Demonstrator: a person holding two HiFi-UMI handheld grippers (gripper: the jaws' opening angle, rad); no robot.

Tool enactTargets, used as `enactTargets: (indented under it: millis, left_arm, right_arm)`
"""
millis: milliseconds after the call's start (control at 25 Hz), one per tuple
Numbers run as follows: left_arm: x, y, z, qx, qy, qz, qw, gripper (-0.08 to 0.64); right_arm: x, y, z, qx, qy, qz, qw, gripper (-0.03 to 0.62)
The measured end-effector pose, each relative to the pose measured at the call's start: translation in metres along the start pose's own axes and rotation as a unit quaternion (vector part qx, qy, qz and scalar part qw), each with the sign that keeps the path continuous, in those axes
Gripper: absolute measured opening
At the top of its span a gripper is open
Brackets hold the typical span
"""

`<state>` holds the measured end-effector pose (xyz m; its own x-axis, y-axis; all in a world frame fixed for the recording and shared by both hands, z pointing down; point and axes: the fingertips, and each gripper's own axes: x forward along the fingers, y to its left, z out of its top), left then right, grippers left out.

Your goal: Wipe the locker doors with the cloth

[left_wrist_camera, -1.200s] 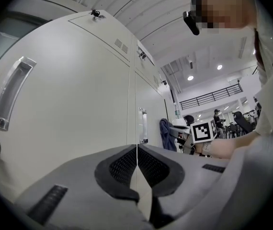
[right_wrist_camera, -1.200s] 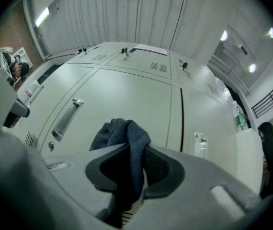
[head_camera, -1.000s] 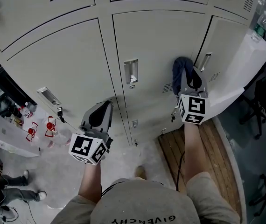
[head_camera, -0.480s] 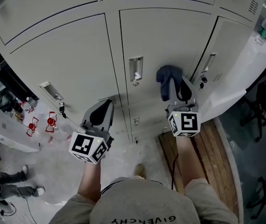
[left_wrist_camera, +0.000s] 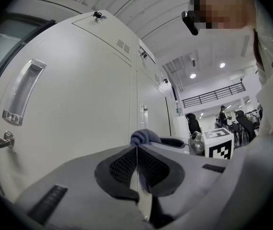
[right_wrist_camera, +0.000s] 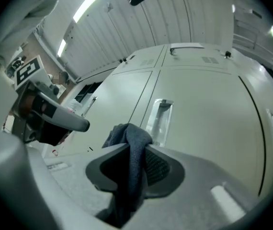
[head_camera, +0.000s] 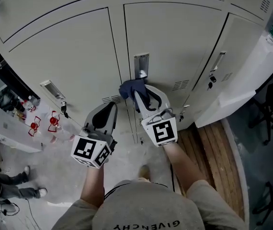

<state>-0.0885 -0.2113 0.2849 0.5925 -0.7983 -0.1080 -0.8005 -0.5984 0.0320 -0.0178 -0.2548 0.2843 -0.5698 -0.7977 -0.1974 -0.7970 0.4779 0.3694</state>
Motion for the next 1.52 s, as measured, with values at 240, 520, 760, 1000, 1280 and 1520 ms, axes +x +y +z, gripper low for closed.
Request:
enactTargets:
  millis: [240,520,760,1000,1280,1520]
  left_arm:
    - [0.001,0.003,-0.005,-0.003,0.003,0.002,1.0000,0.005]
    - [0.008,0.001,-0.007,-0.005,0.005,-0.007,1.0000,0.005]
    - [0.011,-0.001,-0.008,-0.006,0.005,-0.014,0.9999,0.005]
    - [0.011,-0.003,-0.008,-0.006,0.006,-0.017,0.9998,0.005]
    - [0.008,-0.002,-0.008,-0.006,0.006,-0.015,0.9999,0.005]
    - [0.006,-0.003,-0.007,-0.005,0.006,-0.017,0.9998,0.005]
  right_arm:
    - [0.003,-0.006,-0.021,-0.047,0.025,0.010,0.999,0.077]
    - [-0.014,-0.041,-0.044,-0.063,0.060,-0.031,0.996,0.077]
    - [-0.039,-0.089,-0.067,-0.062,0.093,-0.085,0.990,0.077]
    - [-0.062,-0.134,-0.084,-0.061,0.127,-0.138,0.980,0.077]
    - [-0.080,-0.167,-0.098,-0.045,0.154,-0.185,0.970,0.077]
    - [-0.089,-0.183,-0.107,-0.031,0.170,-0.221,0.960,0.075]
